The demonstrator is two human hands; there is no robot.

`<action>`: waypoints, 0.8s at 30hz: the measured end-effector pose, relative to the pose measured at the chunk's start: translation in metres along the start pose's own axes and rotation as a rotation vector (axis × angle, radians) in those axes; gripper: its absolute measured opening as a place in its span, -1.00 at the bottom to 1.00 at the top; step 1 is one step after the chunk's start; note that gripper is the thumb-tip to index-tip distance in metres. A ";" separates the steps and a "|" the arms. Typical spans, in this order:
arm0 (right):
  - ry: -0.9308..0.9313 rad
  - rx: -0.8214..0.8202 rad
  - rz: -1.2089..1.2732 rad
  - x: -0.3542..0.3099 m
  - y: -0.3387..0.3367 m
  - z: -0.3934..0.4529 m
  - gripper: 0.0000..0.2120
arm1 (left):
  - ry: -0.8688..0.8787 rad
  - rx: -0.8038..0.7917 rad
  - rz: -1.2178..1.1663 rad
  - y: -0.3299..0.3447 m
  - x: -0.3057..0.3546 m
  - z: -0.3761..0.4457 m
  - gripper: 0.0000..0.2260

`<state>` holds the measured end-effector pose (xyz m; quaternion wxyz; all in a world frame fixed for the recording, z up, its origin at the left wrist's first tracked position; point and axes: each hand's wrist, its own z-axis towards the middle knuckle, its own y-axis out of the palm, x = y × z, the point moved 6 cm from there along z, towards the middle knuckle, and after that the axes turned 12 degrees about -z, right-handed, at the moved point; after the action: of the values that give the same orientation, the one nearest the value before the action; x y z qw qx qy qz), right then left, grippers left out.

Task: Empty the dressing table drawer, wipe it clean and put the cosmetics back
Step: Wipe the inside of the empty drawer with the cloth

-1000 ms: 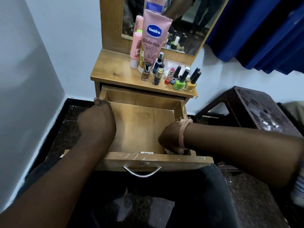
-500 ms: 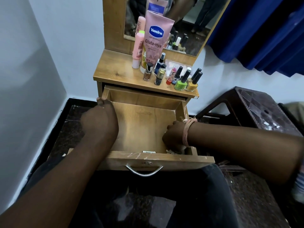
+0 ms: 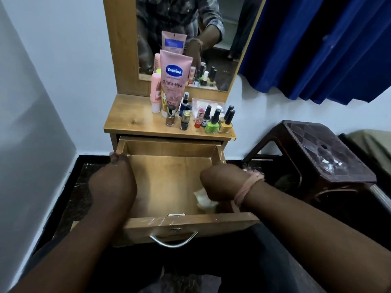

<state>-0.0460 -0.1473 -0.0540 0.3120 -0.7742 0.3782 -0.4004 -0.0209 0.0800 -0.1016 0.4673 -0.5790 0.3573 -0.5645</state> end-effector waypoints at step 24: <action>0.358 0.521 0.281 0.068 0.040 0.054 -0.60 | 0.026 0.094 -0.037 -0.001 0.000 0.000 -0.83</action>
<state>0.0137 -0.2152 -0.0856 0.4800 -0.5262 0.4150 -0.5661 -0.0215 0.0809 -0.1006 0.4785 -0.5556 0.3257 -0.5969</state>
